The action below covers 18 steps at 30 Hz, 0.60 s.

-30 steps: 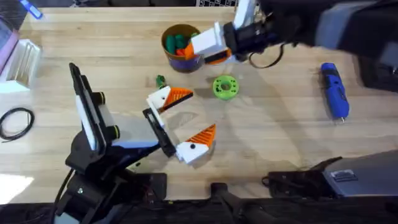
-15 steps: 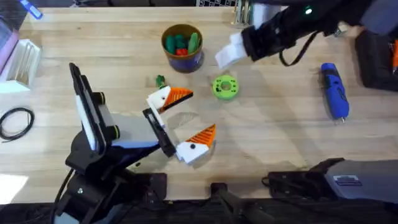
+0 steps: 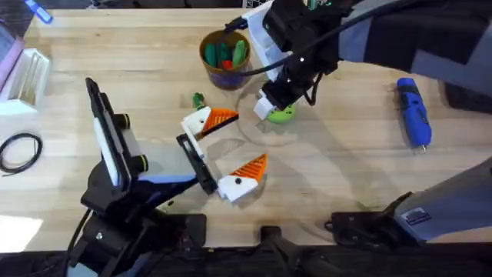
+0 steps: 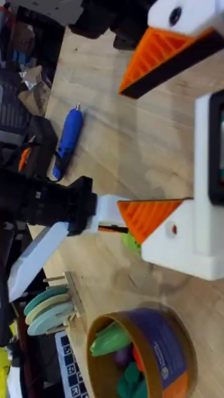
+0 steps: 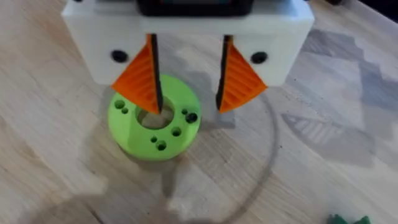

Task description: Pick up the gripper from the table and insert it into the empty holder that is missing its gripper. Then pick up a screw, insert it into the mounting hole, and use the screwdriver to tighten it. Finally, clean up the table by picking up the vegetable and placing it into the bucket.

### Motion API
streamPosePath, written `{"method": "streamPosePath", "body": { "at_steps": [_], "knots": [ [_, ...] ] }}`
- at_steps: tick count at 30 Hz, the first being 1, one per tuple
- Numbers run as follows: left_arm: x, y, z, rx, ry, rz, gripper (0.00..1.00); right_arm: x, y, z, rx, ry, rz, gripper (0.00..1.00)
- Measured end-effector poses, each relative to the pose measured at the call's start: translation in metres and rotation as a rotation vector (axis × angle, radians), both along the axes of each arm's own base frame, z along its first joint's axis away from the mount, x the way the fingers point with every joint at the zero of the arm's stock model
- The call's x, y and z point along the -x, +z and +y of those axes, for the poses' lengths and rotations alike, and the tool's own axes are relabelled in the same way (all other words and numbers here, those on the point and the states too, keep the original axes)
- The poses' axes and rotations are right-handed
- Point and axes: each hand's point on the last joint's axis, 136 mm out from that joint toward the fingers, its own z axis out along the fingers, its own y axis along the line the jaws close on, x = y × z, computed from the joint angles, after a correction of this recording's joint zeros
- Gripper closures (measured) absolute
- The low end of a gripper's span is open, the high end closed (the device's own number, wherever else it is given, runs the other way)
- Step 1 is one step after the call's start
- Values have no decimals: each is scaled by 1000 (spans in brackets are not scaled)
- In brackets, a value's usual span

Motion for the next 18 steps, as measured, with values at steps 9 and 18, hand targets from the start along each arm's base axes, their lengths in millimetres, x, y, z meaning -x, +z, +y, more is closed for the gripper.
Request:
{"method": "streamPosePath", "body": {
  "at_steps": [9,18],
  "knots": [
    [0,0,0,0,0,0,14,-4,-10,4,13,7,-4,619],
    [0,0,0,0,0,0,13,-4,-19,12,24,35,-13,982]
  ]
}}
